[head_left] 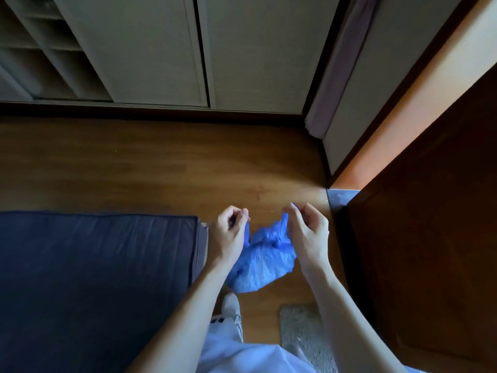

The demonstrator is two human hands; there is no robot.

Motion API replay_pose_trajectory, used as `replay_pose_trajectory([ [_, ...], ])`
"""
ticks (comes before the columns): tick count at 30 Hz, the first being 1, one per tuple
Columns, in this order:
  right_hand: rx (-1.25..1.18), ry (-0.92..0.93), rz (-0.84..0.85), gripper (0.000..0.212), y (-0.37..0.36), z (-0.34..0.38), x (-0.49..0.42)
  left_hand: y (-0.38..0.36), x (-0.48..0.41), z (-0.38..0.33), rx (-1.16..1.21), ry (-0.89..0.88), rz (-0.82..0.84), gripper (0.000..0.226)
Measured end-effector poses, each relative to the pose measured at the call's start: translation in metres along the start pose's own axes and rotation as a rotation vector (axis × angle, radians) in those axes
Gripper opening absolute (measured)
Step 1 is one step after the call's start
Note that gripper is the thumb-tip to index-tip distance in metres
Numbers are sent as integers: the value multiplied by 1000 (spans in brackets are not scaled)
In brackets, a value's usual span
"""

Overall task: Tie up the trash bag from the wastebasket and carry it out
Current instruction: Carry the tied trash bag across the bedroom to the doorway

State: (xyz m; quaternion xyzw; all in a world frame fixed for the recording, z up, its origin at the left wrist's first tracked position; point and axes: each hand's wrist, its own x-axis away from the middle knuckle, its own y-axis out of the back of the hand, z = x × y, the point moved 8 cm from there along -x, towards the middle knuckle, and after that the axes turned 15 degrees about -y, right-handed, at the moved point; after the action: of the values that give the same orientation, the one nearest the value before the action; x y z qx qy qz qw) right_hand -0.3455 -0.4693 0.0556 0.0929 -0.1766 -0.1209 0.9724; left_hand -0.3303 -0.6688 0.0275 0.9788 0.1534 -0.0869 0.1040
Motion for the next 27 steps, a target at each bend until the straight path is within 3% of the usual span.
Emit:
replay_pose_trajectory([
  [10,-55,13,25,47,-73,58,-93,5,-124,23,-22,-36,25,26],
  [14,-60,-26,35,29,-95,70,-138,3,-169,39,-37,1,-3,26],
  [18,-59,-19,72,32,-117,84,-185,-3,-216,53,-54,7,-17,29],
  [22,-27,6,121,29,-140,109,-246,-15,-272,67,-63,-9,-91,36],
  [27,22,50,214,30,-173,156,-333,-22,-344,83,-106,57,-299,35],
])
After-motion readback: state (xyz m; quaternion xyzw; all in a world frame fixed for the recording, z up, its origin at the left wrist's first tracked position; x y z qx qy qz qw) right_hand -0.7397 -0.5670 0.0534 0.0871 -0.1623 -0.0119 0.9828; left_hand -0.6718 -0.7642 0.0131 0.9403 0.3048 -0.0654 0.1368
